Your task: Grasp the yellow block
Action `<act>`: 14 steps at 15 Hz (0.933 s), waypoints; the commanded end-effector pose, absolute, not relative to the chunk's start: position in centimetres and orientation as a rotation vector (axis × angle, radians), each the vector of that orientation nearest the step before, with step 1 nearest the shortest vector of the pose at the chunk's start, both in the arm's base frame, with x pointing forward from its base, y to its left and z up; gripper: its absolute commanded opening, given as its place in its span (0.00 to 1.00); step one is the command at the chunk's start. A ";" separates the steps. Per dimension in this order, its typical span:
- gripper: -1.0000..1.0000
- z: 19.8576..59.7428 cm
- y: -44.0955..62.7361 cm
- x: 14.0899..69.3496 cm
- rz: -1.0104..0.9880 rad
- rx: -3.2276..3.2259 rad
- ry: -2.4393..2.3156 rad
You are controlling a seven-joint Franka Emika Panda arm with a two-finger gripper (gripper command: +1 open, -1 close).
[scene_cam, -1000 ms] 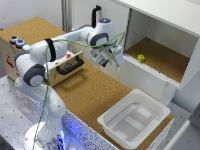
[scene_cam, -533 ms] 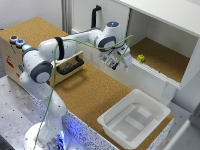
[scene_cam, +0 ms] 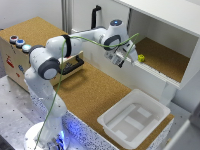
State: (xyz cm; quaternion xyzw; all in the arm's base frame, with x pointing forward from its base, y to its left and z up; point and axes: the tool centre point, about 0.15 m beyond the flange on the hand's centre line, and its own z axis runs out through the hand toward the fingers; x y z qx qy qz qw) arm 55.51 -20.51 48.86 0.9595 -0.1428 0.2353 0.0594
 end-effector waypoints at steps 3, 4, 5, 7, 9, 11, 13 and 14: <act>1.00 48.9 -21.7 63.4 0.649 2.941 -0.435; 1.00 48.8 -21.9 64.2 0.654 2.937 -0.436; 1.00 48.7 -21.9 64.9 0.655 2.932 -0.431; 1.00 48.6 -21.8 65.9 0.654 2.934 -0.436; 1.00 48.3 -21.7 66.6 0.649 2.943 -0.453; 1.00 47.8 -21.1 66.7 0.637 2.962 -0.463; 1.00 47.4 -20.5 66.8 0.631 2.967 -0.466; 1.00 47.3 -20.4 66.7 0.629 2.971 -0.467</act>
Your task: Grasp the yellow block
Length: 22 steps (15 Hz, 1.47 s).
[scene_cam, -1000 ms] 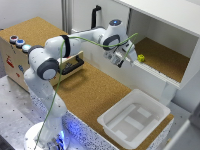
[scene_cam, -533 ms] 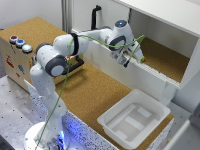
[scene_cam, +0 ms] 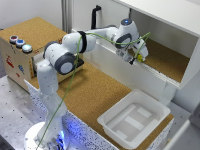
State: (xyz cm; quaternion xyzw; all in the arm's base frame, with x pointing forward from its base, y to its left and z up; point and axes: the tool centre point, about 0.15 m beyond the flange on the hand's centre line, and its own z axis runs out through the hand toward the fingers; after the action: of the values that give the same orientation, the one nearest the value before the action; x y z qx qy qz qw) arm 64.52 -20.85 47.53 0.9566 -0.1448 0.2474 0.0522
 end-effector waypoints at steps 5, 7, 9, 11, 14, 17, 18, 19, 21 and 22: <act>0.00 46.9 -20.1 65.1 0.624 2.974 -0.518; 0.00 46.4 -20.1 64.3 0.606 2.973 -0.534; 0.00 46.2 -20.4 63.7 0.597 2.966 -0.550; 0.00 46.3 -20.8 63.3 0.605 2.952 -0.558; 0.00 47.6 -20.1 61.6 0.671 2.946 -0.520; 0.00 48.1 -17.4 58.1 0.731 2.972 -0.389; 0.00 47.7 -16.3 56.4 0.740 2.992 -0.350; 0.00 47.3 -15.6 54.8 0.723 3.011 -0.337; 0.00 46.2 -14.4 51.5 0.682 3.042 -0.339; 0.00 46.0 -14.2 50.5 0.679 3.050 -0.344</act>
State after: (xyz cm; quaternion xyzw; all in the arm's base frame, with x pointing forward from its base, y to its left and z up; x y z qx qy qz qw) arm 58.88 -17.17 47.59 0.9757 -0.1361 0.1698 0.0276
